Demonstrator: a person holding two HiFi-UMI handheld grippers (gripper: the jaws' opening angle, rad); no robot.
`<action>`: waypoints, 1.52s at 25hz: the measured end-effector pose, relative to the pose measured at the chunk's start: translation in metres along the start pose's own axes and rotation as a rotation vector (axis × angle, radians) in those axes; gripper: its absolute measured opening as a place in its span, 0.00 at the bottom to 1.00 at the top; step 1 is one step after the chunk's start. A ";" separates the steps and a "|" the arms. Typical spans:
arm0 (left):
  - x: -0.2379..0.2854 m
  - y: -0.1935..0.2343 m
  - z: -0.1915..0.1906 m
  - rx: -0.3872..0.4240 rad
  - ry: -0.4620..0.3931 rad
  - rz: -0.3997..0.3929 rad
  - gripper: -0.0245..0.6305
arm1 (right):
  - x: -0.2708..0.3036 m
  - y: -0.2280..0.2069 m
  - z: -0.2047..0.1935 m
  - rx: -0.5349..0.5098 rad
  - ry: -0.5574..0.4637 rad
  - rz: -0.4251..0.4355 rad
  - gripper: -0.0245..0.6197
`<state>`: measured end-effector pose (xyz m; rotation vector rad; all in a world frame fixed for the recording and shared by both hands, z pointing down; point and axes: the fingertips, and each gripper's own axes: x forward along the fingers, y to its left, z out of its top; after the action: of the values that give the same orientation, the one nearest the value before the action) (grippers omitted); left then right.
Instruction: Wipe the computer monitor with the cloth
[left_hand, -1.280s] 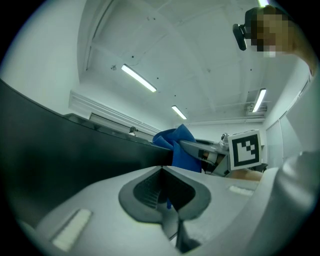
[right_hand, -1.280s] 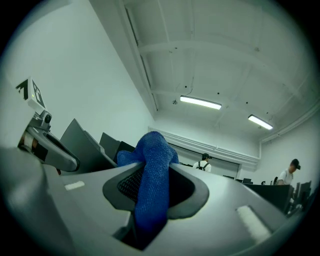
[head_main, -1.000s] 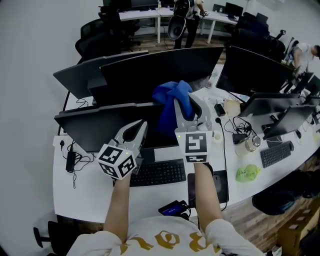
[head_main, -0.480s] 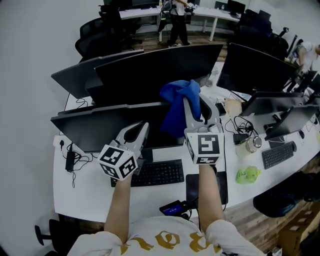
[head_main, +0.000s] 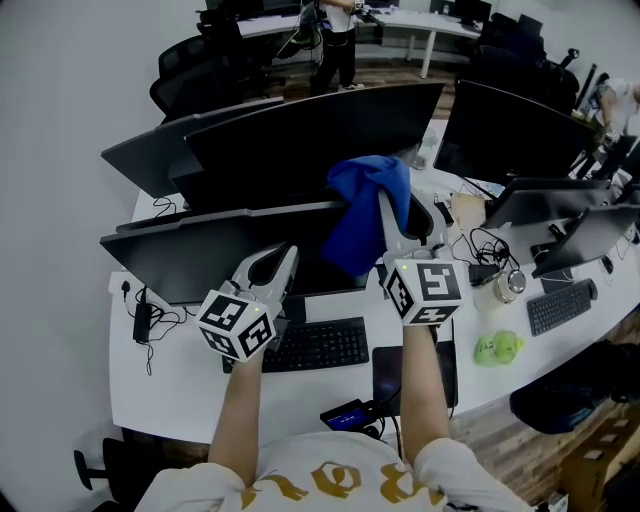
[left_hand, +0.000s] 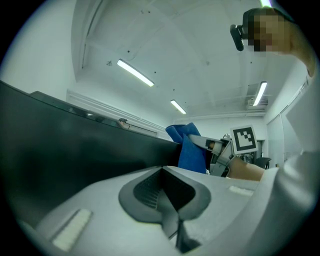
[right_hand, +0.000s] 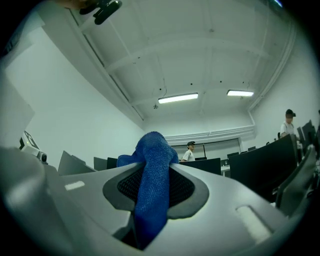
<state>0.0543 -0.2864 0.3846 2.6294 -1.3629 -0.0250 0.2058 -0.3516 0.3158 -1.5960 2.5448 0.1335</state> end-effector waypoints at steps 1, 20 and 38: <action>0.001 -0.001 0.000 0.001 0.002 -0.002 0.04 | 0.000 -0.002 -0.001 0.014 -0.001 -0.004 0.25; 0.008 -0.007 -0.008 0.004 0.027 -0.019 0.04 | -0.009 -0.027 -0.033 0.285 -0.004 -0.043 0.24; 0.017 -0.015 -0.020 0.003 0.061 -0.040 0.04 | -0.022 -0.023 -0.095 0.400 0.100 -0.043 0.23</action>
<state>0.0784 -0.2884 0.4030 2.6368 -1.2919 0.0508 0.2297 -0.3562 0.4131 -1.5263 2.4036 -0.4416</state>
